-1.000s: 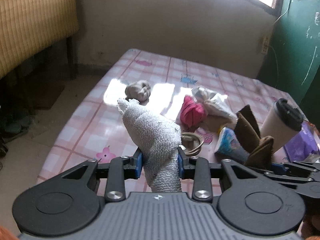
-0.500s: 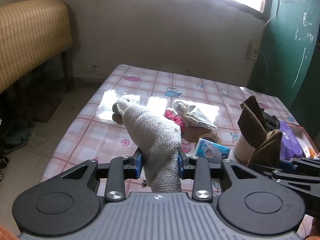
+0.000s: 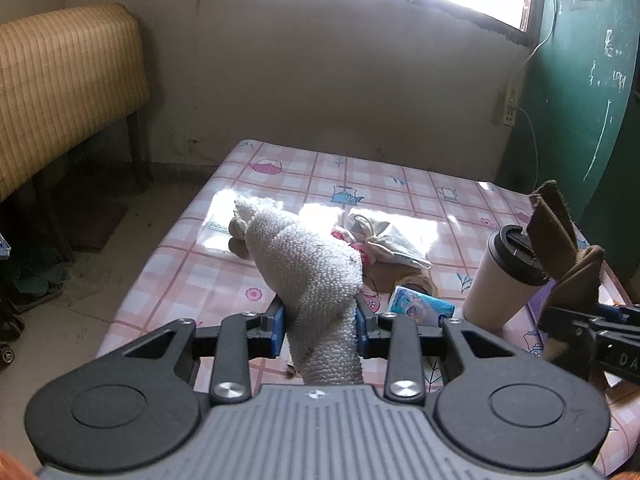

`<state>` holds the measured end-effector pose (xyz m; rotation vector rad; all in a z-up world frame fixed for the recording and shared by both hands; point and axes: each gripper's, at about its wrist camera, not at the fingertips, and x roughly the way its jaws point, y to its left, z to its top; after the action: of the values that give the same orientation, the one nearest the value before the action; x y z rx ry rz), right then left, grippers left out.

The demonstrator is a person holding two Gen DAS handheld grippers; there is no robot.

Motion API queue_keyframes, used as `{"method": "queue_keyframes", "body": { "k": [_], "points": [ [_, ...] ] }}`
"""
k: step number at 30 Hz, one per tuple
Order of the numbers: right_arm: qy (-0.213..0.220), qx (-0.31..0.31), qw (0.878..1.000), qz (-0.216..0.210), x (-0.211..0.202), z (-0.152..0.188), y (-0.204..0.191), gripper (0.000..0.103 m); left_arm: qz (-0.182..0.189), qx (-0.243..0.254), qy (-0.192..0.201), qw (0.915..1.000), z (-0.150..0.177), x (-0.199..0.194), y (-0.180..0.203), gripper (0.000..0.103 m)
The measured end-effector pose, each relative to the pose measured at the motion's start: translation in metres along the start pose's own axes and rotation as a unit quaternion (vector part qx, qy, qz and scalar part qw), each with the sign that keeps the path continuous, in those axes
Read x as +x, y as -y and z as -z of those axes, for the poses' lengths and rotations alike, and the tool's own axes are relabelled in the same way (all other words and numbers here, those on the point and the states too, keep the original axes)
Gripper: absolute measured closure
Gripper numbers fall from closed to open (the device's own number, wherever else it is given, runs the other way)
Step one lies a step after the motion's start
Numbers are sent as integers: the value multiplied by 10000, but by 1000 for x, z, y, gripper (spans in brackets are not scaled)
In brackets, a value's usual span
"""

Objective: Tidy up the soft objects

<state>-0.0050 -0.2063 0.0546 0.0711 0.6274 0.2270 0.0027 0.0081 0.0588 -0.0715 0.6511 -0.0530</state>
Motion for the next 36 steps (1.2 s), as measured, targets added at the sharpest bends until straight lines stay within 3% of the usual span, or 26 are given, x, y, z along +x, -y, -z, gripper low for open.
{"method": "queue_keyframes", "body": {
  "k": [22,36],
  "points": [
    [62,121,9998,120,-7,1,11,65,-22,50,-15,10000,-3,-4,7,68],
    [86,153,9996,206,-12,-3,16,65,251,296,-17,9992,-8,1,35,68]
  ]
}}
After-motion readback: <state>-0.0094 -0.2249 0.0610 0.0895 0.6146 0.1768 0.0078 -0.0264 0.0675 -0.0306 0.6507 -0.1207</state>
